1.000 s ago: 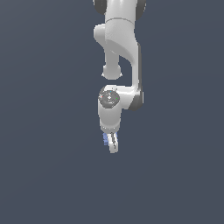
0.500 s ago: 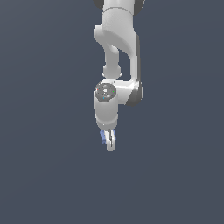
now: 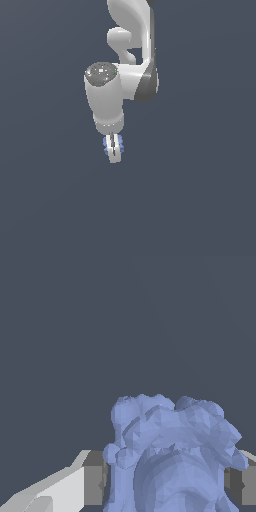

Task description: Pick up the object and move it to a goal position.

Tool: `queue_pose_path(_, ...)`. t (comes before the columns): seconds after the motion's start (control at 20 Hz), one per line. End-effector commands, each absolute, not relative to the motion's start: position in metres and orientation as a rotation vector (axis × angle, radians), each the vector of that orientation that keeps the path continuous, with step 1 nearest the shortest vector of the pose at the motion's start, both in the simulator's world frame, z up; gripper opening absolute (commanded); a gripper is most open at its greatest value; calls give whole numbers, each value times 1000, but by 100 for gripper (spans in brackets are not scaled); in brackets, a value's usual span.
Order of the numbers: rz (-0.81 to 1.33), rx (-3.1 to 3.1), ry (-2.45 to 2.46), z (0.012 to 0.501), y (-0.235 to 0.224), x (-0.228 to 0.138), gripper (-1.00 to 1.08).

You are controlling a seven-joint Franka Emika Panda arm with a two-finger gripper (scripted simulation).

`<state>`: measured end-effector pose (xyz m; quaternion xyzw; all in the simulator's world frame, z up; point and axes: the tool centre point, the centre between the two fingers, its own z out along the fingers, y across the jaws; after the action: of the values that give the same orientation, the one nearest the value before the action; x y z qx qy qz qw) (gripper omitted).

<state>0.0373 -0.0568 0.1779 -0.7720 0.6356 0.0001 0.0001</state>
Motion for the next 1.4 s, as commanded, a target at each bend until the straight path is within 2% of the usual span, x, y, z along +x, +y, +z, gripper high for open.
queue_pose_path(0.0, 0, -2425, 1998, 207, -68, 38, -100)
queue_pose_path(0.75, -1, -2427, 1996, 362, -126, 50, -100)
queue_pose_path(1.35, 0, -2428, 1995, 419, -148, 57, -100)
